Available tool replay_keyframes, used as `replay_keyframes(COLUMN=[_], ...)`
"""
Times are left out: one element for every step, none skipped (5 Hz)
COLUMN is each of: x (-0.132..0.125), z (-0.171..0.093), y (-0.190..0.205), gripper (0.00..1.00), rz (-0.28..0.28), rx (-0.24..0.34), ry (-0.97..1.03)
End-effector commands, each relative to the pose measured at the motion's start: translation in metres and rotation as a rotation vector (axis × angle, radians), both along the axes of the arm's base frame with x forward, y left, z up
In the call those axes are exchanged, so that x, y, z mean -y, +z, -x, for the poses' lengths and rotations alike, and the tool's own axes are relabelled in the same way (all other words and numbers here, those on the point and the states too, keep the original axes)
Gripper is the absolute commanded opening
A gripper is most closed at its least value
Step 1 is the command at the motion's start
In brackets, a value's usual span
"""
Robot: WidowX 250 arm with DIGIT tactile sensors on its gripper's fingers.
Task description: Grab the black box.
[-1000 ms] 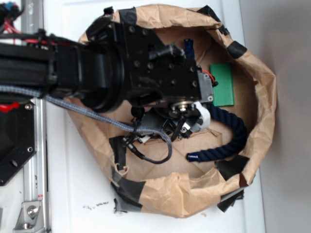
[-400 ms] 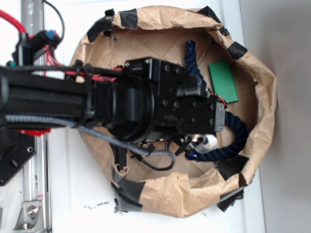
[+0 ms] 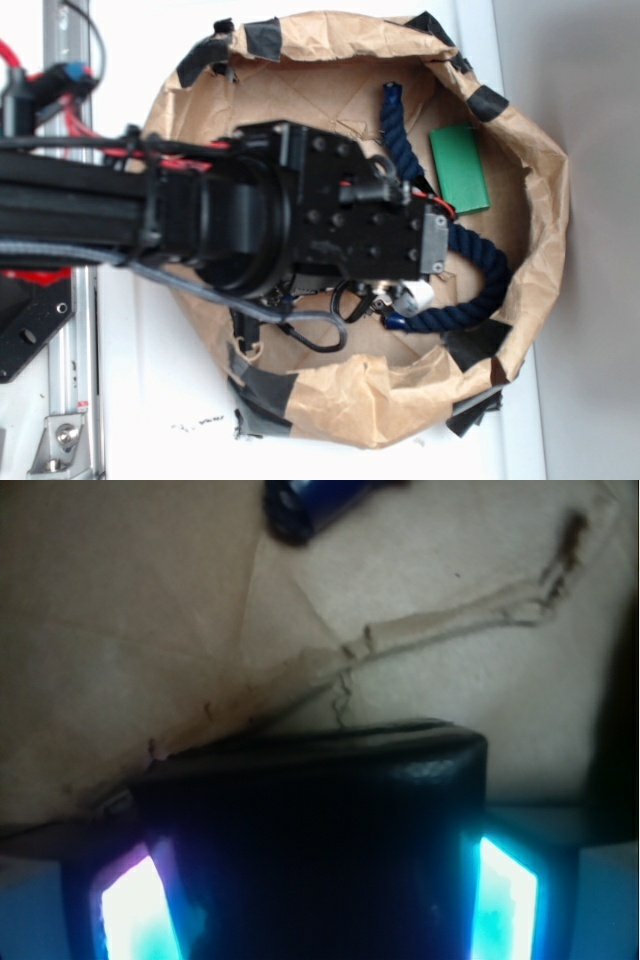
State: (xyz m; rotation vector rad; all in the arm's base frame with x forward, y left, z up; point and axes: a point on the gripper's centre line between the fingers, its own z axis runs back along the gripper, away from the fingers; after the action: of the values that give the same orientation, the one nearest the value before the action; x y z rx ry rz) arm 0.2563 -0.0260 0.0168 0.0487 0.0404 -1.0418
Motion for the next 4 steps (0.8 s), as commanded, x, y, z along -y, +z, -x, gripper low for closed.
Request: replay_keyframes(x=[-0.021, -0.023, -0.018, -0.017], z=[0.018, 0.022, 0.014, 0.004], y=[0.1, 0.124, 0.137, 0.136], gripper=[0.0, 0.0, 0.0, 0.0], rz=[0.077, 0.101, 0.078, 0.085], rx=[0.161, 0.135, 0.059, 0.013], ry=[0.332, 0.465, 0.613, 0.716])
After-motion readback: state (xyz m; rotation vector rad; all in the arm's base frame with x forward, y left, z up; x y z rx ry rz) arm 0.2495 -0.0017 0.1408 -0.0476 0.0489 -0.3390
